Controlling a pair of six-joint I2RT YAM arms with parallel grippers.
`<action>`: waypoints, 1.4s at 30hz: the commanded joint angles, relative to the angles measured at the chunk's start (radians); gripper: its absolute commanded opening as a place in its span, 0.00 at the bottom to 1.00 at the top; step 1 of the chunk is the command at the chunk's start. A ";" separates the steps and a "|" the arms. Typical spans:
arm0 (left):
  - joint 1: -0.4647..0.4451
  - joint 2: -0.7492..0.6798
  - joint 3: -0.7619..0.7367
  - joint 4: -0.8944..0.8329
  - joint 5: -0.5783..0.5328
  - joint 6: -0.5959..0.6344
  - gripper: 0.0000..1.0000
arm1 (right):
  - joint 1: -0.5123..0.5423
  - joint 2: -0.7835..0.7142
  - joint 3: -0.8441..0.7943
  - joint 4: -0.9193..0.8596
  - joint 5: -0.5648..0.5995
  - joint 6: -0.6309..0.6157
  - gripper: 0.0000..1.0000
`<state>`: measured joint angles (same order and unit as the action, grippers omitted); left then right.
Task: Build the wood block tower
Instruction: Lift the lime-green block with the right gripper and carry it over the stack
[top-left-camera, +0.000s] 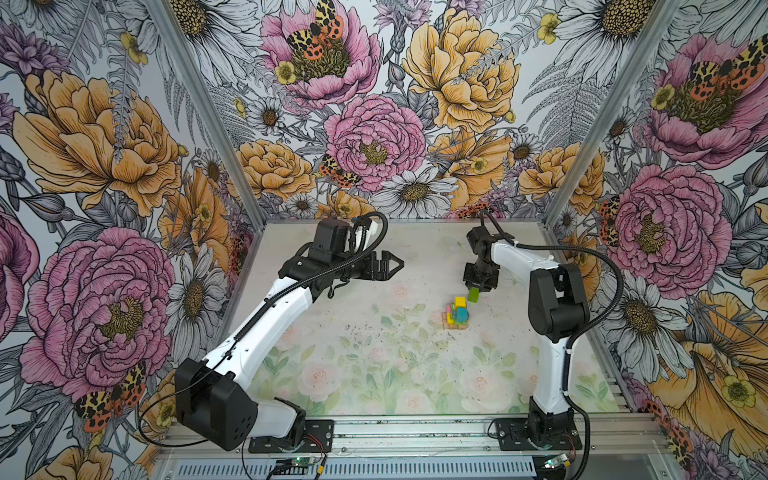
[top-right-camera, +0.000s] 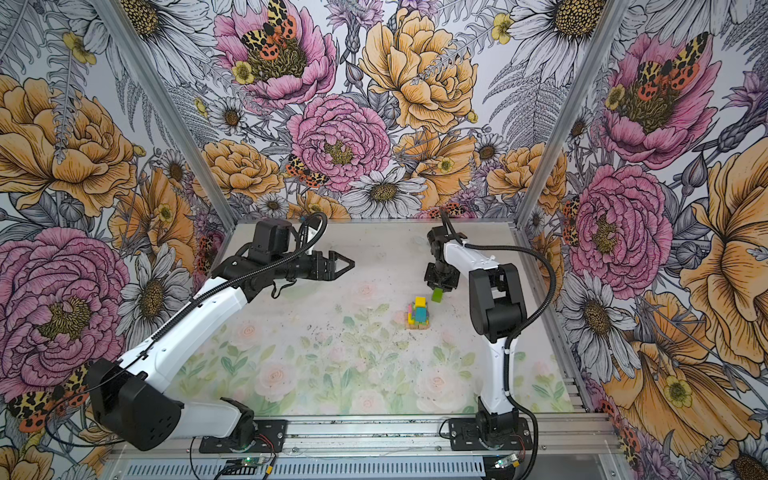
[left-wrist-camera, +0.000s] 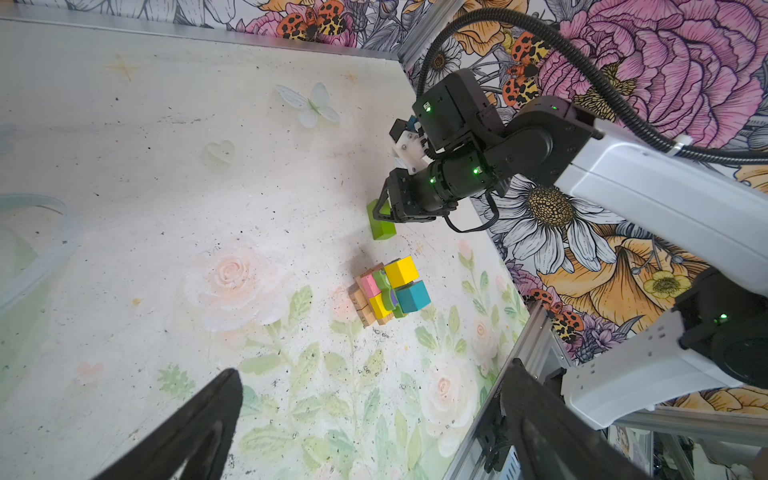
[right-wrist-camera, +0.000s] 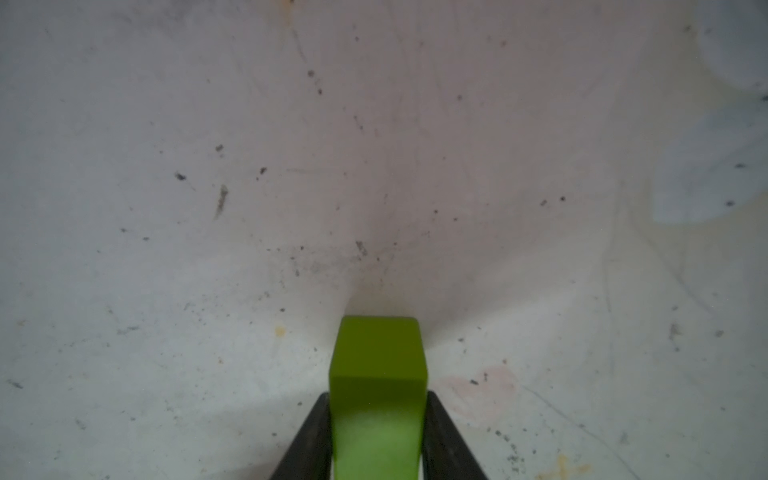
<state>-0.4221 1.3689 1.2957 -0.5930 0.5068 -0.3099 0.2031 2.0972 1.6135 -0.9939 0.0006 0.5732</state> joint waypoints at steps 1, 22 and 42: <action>0.005 -0.030 0.006 0.032 -0.002 -0.016 0.99 | -0.002 0.012 -0.011 0.005 -0.012 -0.022 0.39; -0.001 -0.065 -0.005 0.030 -0.037 -0.012 0.99 | 0.004 -0.209 0.033 -0.135 0.006 -0.065 0.15; 0.005 -0.180 -0.112 0.032 -0.045 0.000 0.99 | 0.153 -0.428 0.067 -0.338 -0.068 -0.097 0.14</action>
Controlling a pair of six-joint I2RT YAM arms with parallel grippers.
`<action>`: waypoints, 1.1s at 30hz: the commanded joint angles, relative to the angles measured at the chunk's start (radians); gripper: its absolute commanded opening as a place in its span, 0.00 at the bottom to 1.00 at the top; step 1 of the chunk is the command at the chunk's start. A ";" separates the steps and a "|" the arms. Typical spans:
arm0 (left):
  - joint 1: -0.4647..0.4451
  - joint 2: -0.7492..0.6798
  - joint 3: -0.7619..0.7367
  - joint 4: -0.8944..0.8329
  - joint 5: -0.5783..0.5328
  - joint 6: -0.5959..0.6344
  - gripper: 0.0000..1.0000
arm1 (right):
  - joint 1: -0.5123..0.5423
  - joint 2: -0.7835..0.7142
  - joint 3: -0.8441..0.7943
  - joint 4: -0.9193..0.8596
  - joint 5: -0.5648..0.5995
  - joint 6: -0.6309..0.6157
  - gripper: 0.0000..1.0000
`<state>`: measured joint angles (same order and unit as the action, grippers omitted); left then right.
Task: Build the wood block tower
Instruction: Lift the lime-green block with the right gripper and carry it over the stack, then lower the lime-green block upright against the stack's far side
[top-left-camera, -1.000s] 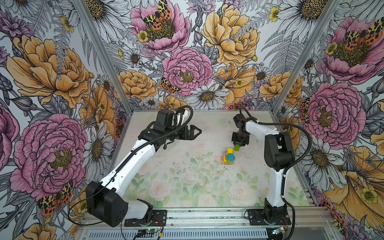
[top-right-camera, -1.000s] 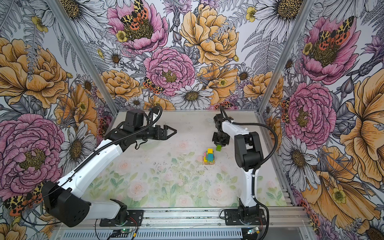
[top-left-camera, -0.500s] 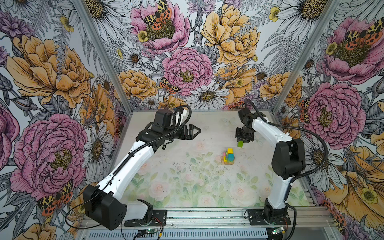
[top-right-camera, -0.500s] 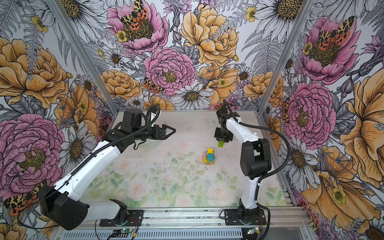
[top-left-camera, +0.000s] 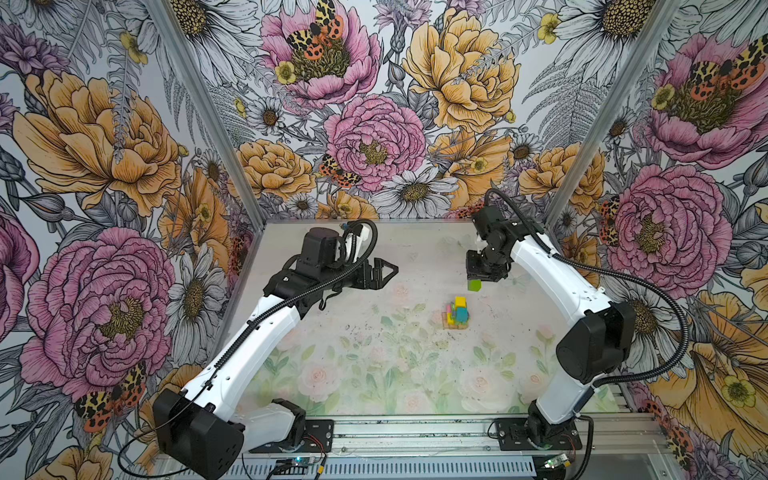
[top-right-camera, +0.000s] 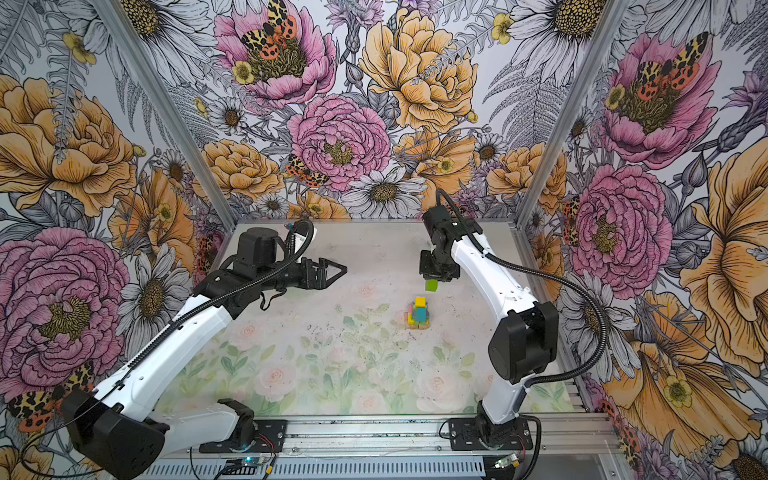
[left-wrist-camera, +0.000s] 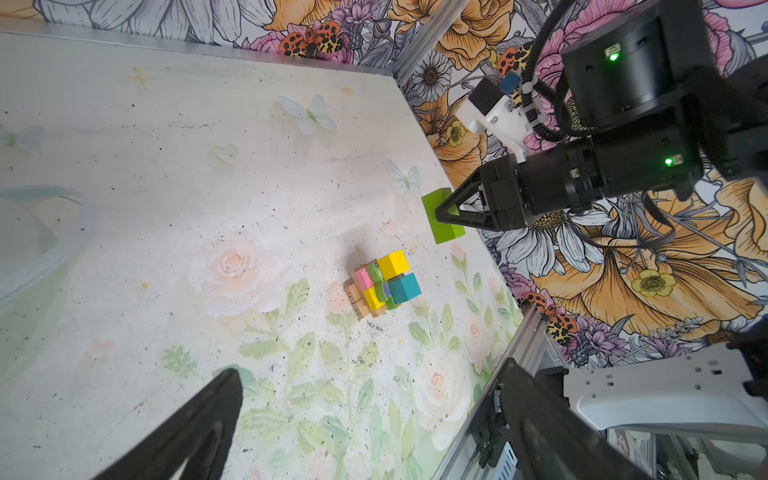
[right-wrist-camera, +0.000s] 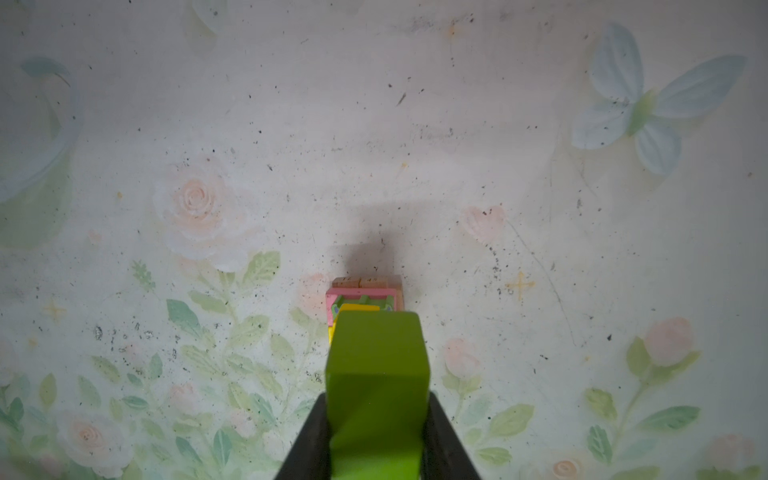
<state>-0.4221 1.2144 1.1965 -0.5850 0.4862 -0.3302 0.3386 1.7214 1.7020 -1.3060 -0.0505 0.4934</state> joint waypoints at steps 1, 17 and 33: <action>0.004 -0.029 -0.014 0.024 -0.027 0.020 0.99 | 0.025 -0.058 -0.031 -0.026 -0.020 -0.017 0.14; -0.011 -0.051 -0.026 0.022 -0.044 0.009 0.99 | 0.085 -0.075 -0.198 0.063 -0.043 -0.012 0.14; -0.004 -0.033 0.003 0.011 -0.049 0.020 0.99 | 0.090 -0.013 -0.204 0.106 -0.020 -0.009 0.14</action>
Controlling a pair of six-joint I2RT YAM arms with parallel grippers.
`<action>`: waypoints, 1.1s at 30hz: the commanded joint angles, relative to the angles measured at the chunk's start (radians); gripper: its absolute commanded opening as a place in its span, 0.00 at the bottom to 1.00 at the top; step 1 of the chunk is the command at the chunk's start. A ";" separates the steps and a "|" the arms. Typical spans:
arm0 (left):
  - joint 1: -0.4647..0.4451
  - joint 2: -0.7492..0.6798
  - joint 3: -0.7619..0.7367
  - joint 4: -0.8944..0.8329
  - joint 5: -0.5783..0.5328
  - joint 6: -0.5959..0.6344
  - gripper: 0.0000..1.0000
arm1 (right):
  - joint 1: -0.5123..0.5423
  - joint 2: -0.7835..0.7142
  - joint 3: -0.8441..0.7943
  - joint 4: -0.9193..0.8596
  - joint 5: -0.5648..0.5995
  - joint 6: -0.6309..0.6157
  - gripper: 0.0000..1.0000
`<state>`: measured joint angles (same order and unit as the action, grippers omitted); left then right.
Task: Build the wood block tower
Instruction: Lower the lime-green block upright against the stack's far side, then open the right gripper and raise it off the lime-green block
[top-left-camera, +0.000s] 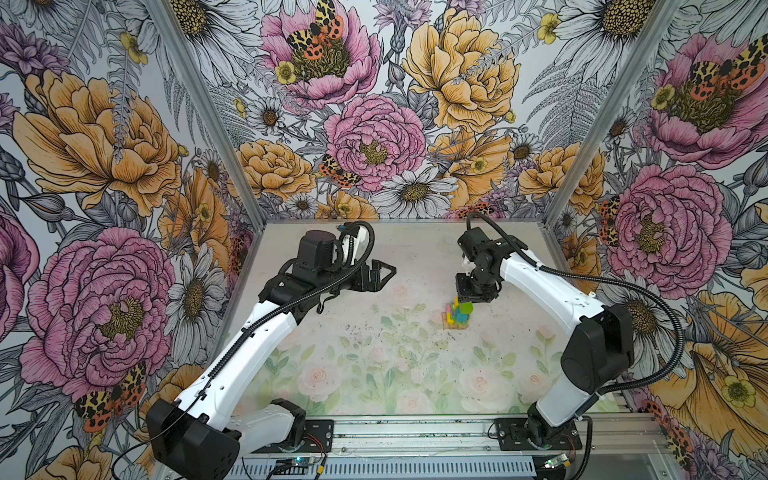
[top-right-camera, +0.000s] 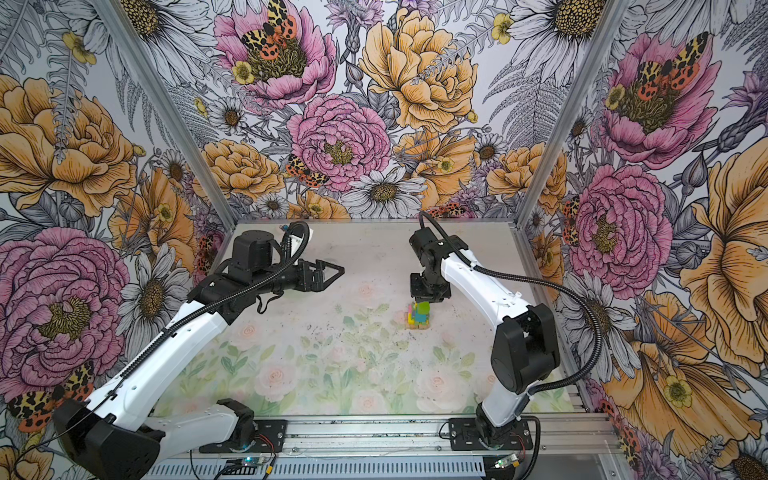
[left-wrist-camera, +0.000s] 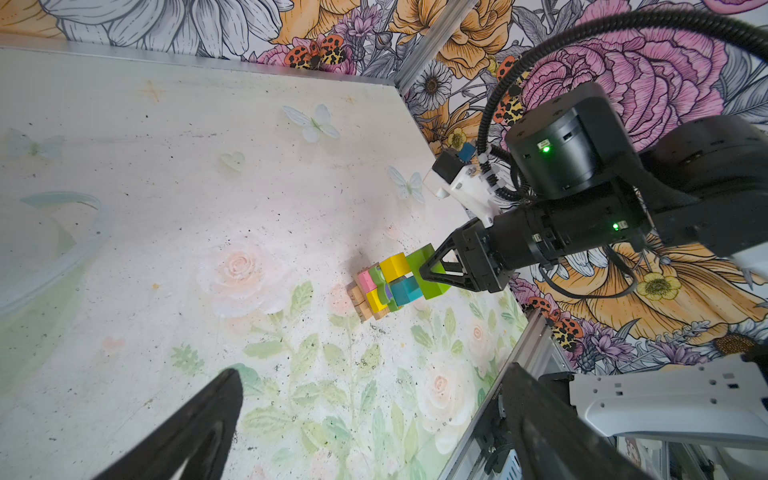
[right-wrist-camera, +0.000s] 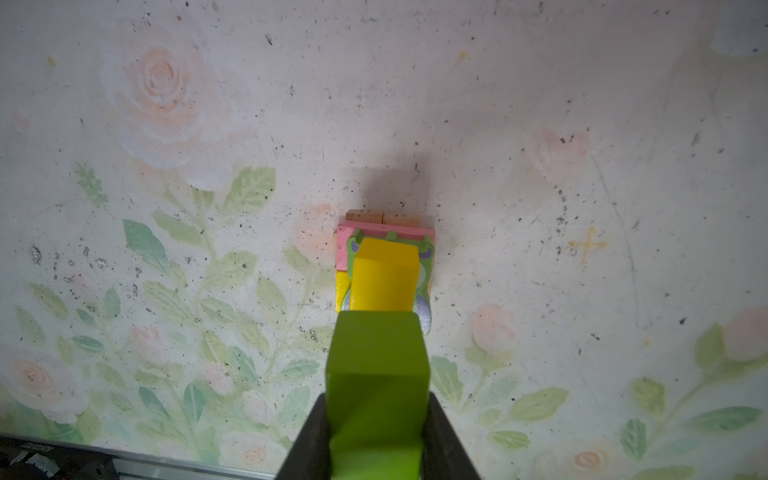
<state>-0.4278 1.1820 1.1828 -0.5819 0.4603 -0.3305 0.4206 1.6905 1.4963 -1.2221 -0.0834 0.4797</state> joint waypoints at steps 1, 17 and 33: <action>0.003 0.001 0.019 0.007 -0.022 0.022 0.99 | 0.008 0.022 0.001 0.022 0.014 0.005 0.14; 0.014 0.028 0.051 -0.007 -0.014 0.033 0.99 | 0.009 0.049 -0.004 0.036 0.026 0.003 0.15; 0.017 0.036 0.065 -0.013 -0.008 0.036 0.99 | 0.008 0.055 0.008 0.036 0.020 0.010 0.44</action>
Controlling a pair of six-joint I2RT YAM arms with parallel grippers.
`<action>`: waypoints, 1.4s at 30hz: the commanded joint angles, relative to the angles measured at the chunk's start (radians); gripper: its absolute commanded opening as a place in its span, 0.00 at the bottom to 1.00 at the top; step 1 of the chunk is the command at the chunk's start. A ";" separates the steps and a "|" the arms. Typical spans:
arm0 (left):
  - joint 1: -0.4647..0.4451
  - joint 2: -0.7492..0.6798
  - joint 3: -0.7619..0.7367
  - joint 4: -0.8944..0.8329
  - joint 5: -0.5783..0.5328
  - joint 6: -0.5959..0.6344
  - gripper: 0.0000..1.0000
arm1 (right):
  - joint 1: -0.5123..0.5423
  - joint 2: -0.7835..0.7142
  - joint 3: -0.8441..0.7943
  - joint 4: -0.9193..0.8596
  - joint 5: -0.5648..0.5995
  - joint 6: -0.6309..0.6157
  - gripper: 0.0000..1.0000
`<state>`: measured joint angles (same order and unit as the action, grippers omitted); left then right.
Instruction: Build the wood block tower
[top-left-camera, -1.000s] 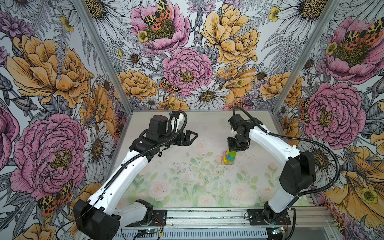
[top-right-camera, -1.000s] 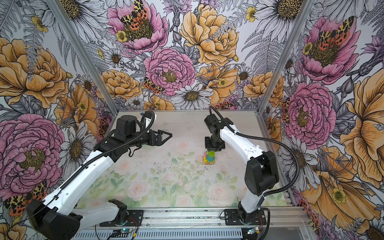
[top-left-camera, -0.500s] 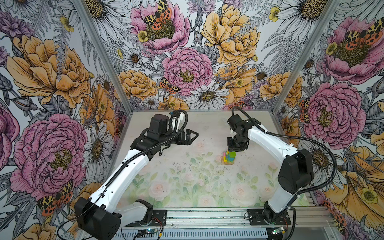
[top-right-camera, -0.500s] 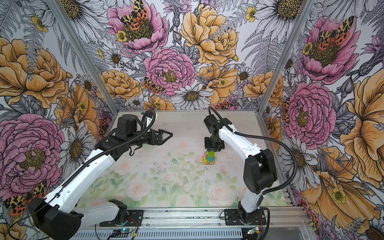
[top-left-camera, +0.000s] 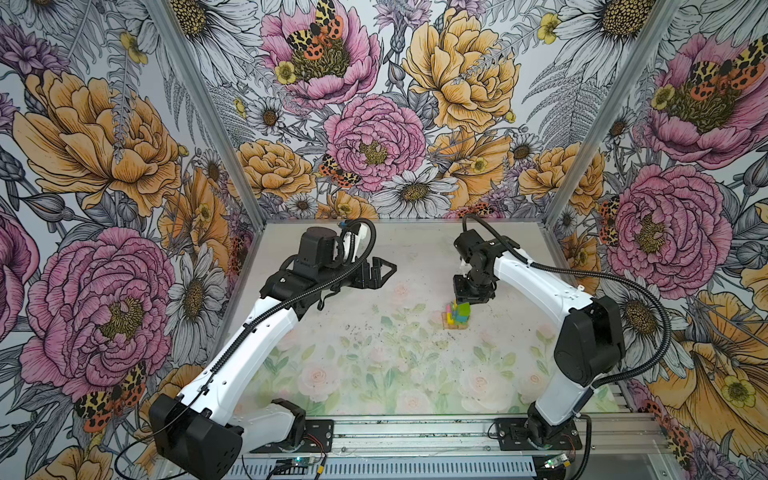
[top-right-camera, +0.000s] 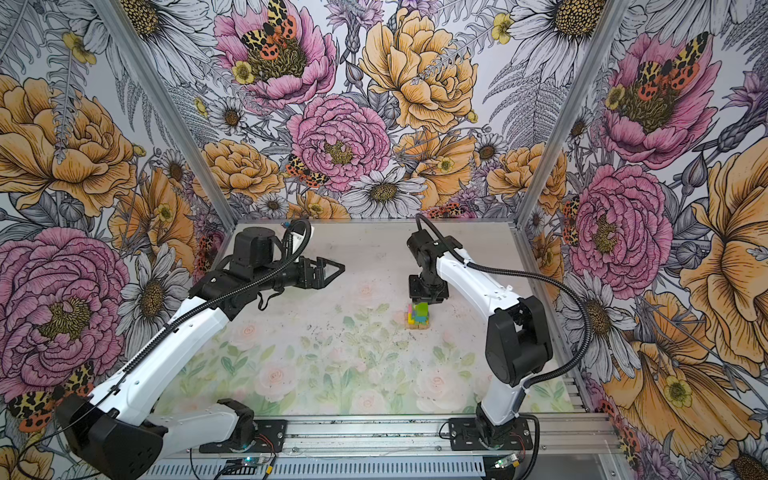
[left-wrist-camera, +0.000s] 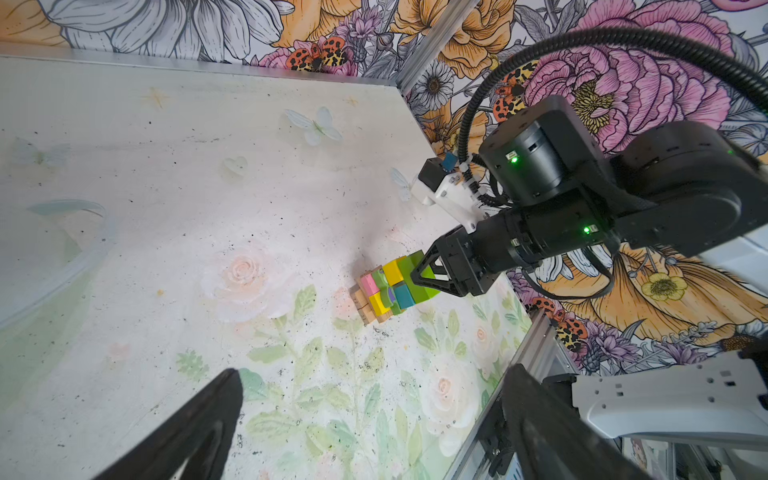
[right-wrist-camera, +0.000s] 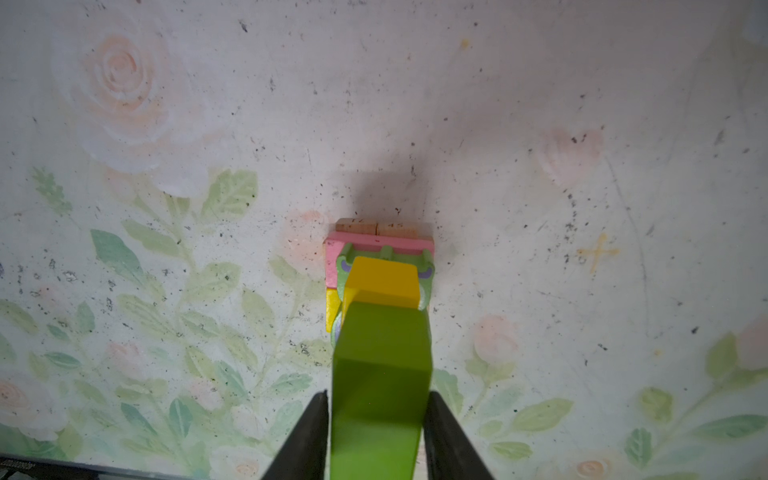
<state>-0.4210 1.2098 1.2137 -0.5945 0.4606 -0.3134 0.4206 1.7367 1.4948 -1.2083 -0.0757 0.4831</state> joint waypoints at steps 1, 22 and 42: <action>0.010 0.010 0.036 -0.001 -0.009 0.020 0.99 | 0.007 0.008 0.009 0.024 0.009 0.005 0.47; 0.231 -0.175 -0.150 0.179 -0.491 0.081 0.99 | -0.249 -0.297 0.139 0.034 0.232 -0.064 1.00; 0.341 -0.056 -0.721 0.879 -0.810 0.267 0.99 | -0.379 -0.677 -0.974 1.217 0.546 -0.203 1.00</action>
<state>-0.0963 1.1069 0.5354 0.1013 -0.3164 -0.0677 0.0406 1.0397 0.5694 -0.2394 0.4061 0.3111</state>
